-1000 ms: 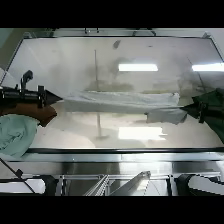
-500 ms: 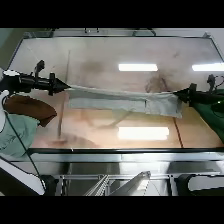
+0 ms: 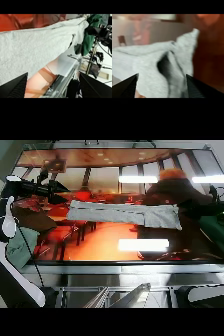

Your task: Fold the shirts.

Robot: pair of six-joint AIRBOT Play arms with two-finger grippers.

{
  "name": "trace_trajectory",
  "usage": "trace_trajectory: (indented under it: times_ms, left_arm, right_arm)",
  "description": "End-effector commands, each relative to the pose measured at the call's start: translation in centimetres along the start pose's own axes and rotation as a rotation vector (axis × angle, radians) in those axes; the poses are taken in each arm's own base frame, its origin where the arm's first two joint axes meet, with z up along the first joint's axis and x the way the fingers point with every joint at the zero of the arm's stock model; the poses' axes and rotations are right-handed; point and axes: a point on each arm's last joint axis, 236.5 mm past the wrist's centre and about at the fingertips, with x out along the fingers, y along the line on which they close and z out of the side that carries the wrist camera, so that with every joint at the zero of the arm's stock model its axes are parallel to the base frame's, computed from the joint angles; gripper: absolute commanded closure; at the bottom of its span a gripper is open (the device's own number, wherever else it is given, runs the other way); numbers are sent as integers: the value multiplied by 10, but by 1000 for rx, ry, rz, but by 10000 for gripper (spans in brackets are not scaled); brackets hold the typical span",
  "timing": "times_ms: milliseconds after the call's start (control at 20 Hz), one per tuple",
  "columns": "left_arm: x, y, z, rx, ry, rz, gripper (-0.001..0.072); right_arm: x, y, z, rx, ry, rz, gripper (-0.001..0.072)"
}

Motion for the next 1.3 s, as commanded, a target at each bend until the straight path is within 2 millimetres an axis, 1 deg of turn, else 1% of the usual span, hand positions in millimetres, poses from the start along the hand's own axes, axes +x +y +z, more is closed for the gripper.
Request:
trace_trajectory:
  times_ms: [0,50,100,150,200,300,350,400,450,500,600,700,800,850,950,1000,1100,1150,1200,1250]
  left_arm:
    - [-10,-14,3,5,3,6,116]
    - [-3,-16,1,6,17,7,199]
    - [6,-17,-3,2,38,4,360]
    - [15,-17,-7,-3,60,2,616]
    - [26,-19,-10,3,79,2,715]
    - [51,-25,-13,26,103,7,715]
    - [65,-28,-15,46,115,11,716]
    - [82,-33,-19,67,136,15,715]
    - [106,-37,-25,95,160,22,715]
    - [130,-42,-32,113,181,28,715]
    - [185,-50,-44,141,199,54,715]
    - [234,-49,-52,209,181,132,715]
    - [277,-48,-60,285,162,223,716]
    - [293,-46,-65,300,154,262,716]
    - [318,-47,-73,331,137,321,714]
    - [329,-52,-78,352,130,320,715]
    - [344,-60,-80,340,96,318,713]
    - [350,-65,-79,332,76,310,697]
    - [355,-74,-82,321,67,281,694]
    - [357,-92,-84,300,66,213,689]
  right_arm:
    - [5,-24,-18,-3,97,-95,44]
    - [13,-22,-23,-3,124,-87,44]
    - [24,-18,-29,-5,152,-73,44]
    - [36,-14,-35,-10,178,-63,44]
    - [48,-8,-41,-16,205,-51,45]
    - [70,9,-50,-17,237,-8,53]
    - [78,18,-51,-13,239,17,155]
    - [82,25,-51,-17,235,33,397]
    - [84,31,-51,-36,234,51,619]
    - [83,34,-51,-38,239,59,700]
    - [76,39,-51,-44,256,83,701]
    - [66,46,-50,-53,276,113,702]
    - [50,55,-47,-65,294,149,702]
    - [39,59,-44,-61,297,162,701]
    - [17,65,-35,-70,286,181,702]
    - [6,68,-30,-76,275,186,702]
    - [-16,73,-19,-95,239,185,702]
    - [-26,75,-13,-110,220,183,702]
    - [-36,76,-8,-117,205,180,702]
    - [-48,78,-3,-106,192,177,702]
